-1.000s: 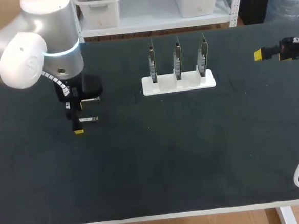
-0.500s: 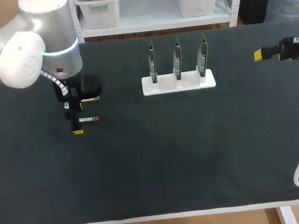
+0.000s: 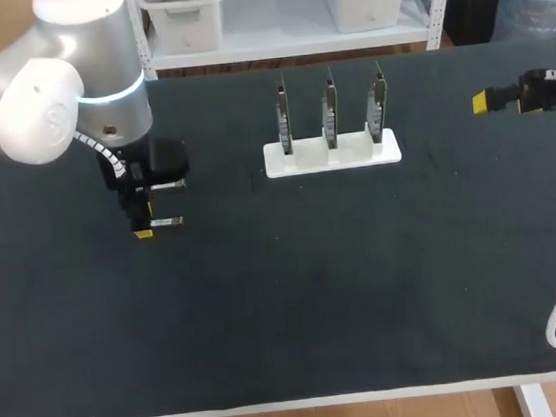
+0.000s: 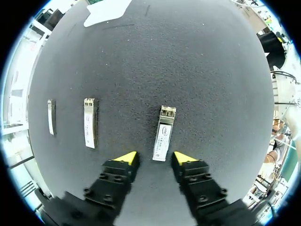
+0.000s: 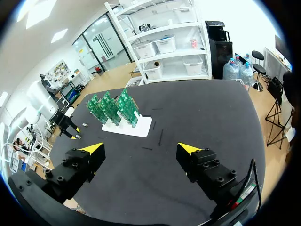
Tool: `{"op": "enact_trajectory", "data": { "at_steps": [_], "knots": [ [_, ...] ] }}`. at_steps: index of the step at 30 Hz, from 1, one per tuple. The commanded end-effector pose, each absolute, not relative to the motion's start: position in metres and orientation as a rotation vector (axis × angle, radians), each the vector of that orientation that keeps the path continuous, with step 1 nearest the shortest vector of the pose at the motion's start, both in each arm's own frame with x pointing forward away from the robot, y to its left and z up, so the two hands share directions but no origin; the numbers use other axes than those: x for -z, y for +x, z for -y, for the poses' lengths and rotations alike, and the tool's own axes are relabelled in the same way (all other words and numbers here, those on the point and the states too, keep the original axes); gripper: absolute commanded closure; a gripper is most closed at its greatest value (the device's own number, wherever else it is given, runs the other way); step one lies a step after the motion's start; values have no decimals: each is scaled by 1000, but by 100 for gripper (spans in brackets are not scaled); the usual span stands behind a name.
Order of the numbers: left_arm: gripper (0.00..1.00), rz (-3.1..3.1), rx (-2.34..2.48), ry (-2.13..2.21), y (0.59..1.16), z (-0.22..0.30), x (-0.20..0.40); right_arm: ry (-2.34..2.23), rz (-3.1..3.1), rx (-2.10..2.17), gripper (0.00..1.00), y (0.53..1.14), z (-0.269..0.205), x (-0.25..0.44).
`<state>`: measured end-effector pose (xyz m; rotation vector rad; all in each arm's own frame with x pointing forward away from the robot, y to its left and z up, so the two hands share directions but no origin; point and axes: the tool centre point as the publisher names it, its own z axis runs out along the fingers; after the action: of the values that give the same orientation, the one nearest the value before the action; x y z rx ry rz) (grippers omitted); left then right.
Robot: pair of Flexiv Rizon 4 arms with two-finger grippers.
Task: Pick up the optical module with the left hand, and insert it into the network port with the right hand.
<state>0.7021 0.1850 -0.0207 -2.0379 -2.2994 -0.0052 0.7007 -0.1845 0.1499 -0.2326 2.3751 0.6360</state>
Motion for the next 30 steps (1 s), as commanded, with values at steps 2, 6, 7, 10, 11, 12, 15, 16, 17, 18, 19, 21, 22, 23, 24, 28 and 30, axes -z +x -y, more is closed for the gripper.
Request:
{"op": "enact_trajectory", "data": {
  "at_steps": [2, 6, 7, 10, 11, 12, 15, 16, 17, 18, 19, 21, 22, 23, 24, 28, 30],
  "knots": [
    [100, 2295, -1, -2040, 703, -186, 26, -230, -2376, -631, 0, 700, 184, -151],
    [100, 2295, -1, -2040, 703, -186, 26, -230, -2376, -631, 0, 700, 184, -151],
    [100, 2295, -1, -2040, 703, -186, 26, -230, -2376, -631, 0, 700, 184, -151],
    [100, 2295, -1, -2040, 703, -186, 26, -230, -2376, -631, 0, 700, 184, -151],
    [100, 2295, -1, -2040, 703, -186, 26, -230, -2376, -631, 0, 700, 184, -151],
    [100, 2295, -1, -2040, 703, -186, 26, -230, -2376, -631, 0, 700, 184, -151],
    [100, 2295, -1, -2040, 703, -186, 26, -230, -2376, -631, 0, 700, 184, -151],
    [100, 2295, -1, -2040, 703, -186, 26, -230, -2376, -631, 0, 700, 184, -151],
    [100, 2295, -1, -2040, 703, -186, 26, -230, -2376, -631, 0, 700, 184, -151],
    [100, 2295, -1, -2040, 703, -186, 26, -230, -2376, -631, 0, 700, 184, -151],
    [100, 2295, -1, -2040, 703, -186, 26, -230, -2376, -631, 0, 700, 184, -151],
    [100, 2302, 10, -2042, 704, -185, 24, -230, -2376, -631, 0, 700, 184, -151],
    [100, 2304, 15, -2044, 705, -183, 20, -230, -2376, -631, 0, 700, 184, -151],
    [100, 2305, 23, -2051, 706, -182, 17, -230, -2376, -631, 0, 700, 184, -151],
    [100, 2306, 37, -2057, 707, -180, 14, -230, -2376, -631, 0, 700, 184, -151],
    [100, 2309, 57, -2078, 710, -175, 0, -230, -2376, -631, 0, 700, 184, -151],
    [100, 2310, 67, -2090, 711, -174, -5, -230, -2376, -631, 0, 700, 184, -151]
  ]
}}
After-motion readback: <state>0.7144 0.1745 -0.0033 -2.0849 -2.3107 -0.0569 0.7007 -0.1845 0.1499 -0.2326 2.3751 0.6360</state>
